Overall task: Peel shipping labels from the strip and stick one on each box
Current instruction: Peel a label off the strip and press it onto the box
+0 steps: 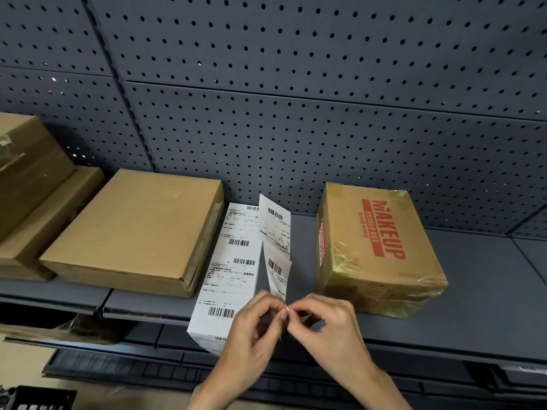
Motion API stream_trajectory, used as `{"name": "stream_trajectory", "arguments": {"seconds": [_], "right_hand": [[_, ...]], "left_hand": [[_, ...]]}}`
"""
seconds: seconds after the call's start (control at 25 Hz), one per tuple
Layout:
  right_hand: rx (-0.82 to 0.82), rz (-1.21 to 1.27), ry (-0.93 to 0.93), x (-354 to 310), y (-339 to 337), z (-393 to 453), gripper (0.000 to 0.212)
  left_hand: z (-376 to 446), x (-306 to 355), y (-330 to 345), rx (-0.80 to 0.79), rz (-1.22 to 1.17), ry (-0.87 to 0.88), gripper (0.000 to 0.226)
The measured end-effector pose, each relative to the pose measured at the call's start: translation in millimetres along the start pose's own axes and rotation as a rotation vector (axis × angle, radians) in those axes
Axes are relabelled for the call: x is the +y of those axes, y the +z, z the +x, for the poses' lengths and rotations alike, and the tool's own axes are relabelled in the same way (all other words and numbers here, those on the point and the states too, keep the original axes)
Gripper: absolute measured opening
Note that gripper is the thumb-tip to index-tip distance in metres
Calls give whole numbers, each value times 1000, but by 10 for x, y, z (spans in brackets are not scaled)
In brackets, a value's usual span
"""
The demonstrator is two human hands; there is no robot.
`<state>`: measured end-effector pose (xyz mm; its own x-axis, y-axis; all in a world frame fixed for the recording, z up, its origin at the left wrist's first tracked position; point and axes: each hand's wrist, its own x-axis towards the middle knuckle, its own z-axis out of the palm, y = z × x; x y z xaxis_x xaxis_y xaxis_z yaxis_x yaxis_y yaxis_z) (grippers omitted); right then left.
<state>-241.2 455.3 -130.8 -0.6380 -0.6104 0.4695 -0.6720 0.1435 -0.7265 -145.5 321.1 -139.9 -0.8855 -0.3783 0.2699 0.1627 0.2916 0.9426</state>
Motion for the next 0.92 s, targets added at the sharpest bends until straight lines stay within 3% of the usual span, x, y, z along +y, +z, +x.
{"name": "stream_trajectory", "arguments": {"seconds": [0.32,0.64,0.8,0.92], "right_hand": [[-51,100,87,9,-6,2,7],[-63,143,51,36,-33,5,7],[12,65,-22,10,17,-30,5],[-46,-35,-114,-19,19,-70,5]], "left_hand": [[8,51,-33,2,38,21,20],[-7,41,-16,-22,111,75,16],[-27,4,42,10,16,12,14],[-49,-4,61,65,-196,-137,16]]}}
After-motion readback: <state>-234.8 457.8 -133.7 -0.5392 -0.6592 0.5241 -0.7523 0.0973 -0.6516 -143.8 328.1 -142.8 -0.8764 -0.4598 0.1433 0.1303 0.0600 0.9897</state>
